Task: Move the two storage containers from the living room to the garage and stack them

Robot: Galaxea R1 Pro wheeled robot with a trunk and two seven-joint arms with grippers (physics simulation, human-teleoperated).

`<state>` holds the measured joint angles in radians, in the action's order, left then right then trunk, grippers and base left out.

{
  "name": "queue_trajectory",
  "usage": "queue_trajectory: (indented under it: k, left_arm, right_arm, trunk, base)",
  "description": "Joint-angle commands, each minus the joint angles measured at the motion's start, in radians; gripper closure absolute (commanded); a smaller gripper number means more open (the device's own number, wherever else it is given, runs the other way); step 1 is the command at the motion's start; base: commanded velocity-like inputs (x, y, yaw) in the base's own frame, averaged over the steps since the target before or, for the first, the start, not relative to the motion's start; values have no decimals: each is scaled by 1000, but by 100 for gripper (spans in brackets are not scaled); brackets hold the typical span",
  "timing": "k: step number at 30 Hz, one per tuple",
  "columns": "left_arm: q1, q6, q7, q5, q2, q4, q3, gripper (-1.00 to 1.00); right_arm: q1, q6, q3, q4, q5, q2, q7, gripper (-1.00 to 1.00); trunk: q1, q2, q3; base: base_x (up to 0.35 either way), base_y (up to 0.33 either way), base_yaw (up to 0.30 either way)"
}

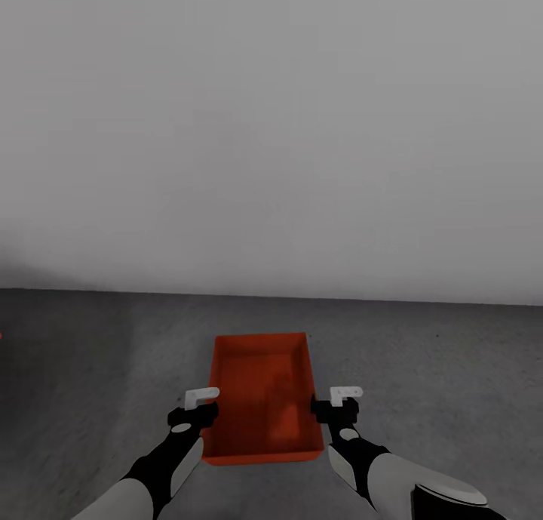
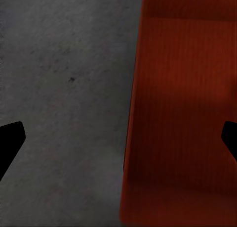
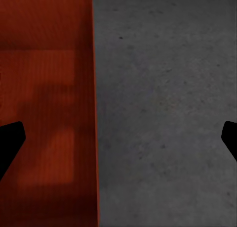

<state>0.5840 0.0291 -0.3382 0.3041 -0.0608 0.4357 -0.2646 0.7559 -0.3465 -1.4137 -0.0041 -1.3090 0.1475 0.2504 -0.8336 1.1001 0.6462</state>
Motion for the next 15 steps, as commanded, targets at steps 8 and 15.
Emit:
queue_trajectory:
  k: [8, 15]
  left_arm:
    - [0, 3, -8, 7, 1, 2, -8, -100]
    - [0, 3, -8, 7, 1, 2, -8, -100]
  right_arm:
    - [0, -2, -7, 0, -8, 1, 6, -100]
    - [1, -3, -7, 0, -9, 1, 6, -100]
  trunk:
    - [31, -56, -24]
    - [58, -105, -46]
  base:
    - [0, 0, 0]
    - [0, 0, 0]
